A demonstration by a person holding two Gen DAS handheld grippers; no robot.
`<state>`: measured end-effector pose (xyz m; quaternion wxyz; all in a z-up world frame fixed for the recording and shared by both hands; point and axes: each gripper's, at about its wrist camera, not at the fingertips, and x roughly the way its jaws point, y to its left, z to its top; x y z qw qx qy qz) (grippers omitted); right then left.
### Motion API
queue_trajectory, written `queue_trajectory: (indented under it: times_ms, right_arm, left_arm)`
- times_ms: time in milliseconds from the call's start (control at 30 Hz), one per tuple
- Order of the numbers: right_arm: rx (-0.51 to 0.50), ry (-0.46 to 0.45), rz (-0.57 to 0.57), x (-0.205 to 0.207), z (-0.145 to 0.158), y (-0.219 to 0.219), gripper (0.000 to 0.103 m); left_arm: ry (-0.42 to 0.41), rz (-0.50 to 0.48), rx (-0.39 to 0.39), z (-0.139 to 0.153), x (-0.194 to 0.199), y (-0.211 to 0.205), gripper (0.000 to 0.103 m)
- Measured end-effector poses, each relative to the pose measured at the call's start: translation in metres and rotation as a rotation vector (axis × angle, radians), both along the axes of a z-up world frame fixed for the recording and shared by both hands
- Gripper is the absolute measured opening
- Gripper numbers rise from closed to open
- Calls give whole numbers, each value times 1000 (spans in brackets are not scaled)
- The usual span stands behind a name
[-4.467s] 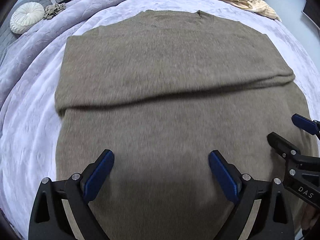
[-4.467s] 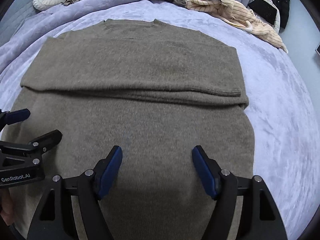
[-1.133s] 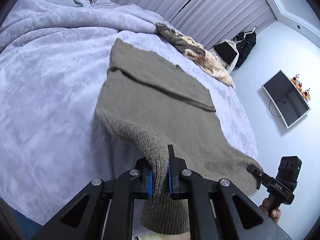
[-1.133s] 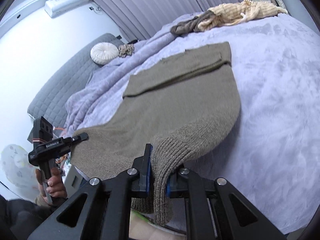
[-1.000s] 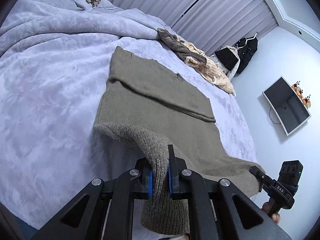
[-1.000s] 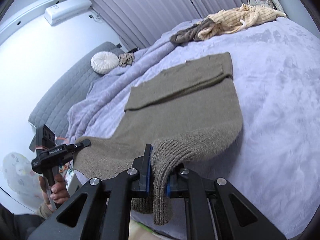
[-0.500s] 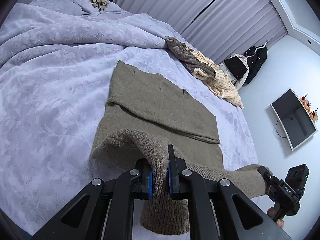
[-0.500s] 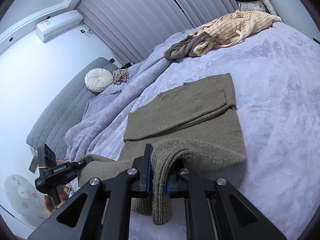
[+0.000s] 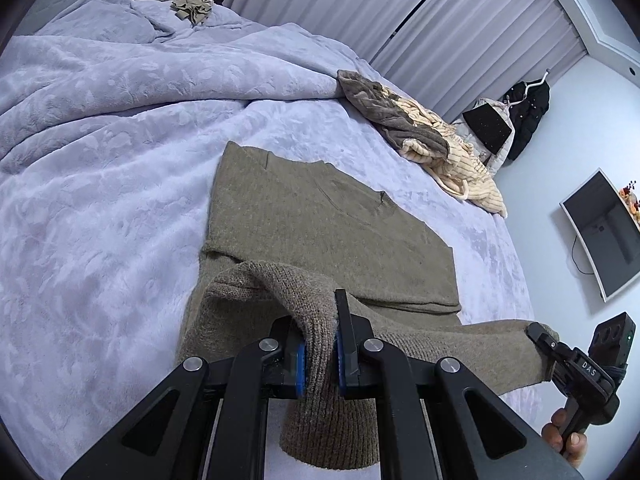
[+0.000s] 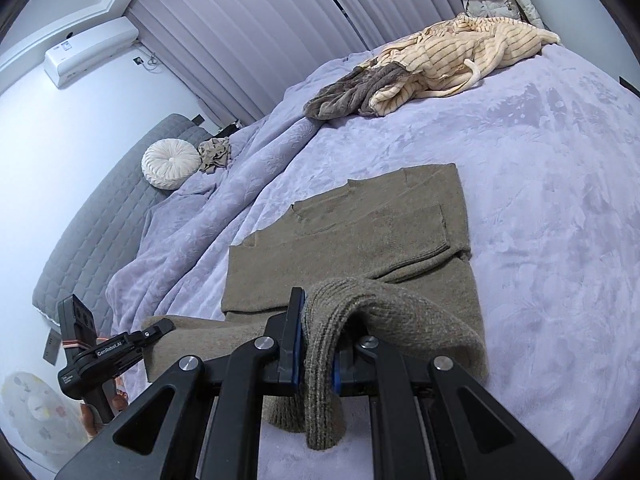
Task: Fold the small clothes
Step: 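Lift the hem toward the collar with the right tool while the left tool grips the hem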
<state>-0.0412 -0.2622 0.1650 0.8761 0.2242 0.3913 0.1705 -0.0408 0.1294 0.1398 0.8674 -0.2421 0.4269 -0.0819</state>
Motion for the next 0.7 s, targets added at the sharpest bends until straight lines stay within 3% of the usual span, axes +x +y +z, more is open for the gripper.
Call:
queue_trajectory:
  times_ms: [700]
  right_arm:
    - [-20, 57, -35, 99, -12, 8, 12]
  left_arm:
    - [49, 19, 52, -11, 94, -8, 12]
